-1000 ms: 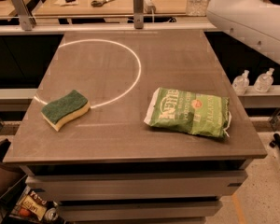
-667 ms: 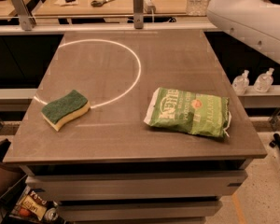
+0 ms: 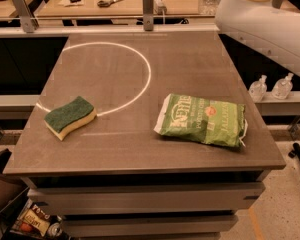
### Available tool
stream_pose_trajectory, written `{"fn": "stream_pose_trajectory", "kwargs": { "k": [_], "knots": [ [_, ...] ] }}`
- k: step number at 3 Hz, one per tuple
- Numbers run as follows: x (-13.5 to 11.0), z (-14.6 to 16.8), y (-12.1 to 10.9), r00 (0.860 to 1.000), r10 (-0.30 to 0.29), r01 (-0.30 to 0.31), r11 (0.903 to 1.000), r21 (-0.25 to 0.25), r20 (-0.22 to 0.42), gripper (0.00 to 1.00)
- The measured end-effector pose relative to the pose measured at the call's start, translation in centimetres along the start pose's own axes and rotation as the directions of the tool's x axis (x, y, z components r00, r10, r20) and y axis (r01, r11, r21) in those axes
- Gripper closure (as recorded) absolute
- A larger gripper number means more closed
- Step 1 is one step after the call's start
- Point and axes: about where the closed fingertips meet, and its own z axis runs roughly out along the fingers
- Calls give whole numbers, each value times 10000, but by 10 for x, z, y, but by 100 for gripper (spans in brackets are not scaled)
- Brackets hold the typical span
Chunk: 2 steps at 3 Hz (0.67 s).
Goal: Place water bottle upright
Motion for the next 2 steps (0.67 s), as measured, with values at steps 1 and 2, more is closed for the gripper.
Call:
{"fn": "stream_pose_trajectory", "kwargs": {
  "k": [1,2],
  "knots": [
    [2,4,13,9942,-986,987,9951,9,437,100],
    [16,2,25,9886,-1398,1393,9902,132,564,100]
  ]
}}
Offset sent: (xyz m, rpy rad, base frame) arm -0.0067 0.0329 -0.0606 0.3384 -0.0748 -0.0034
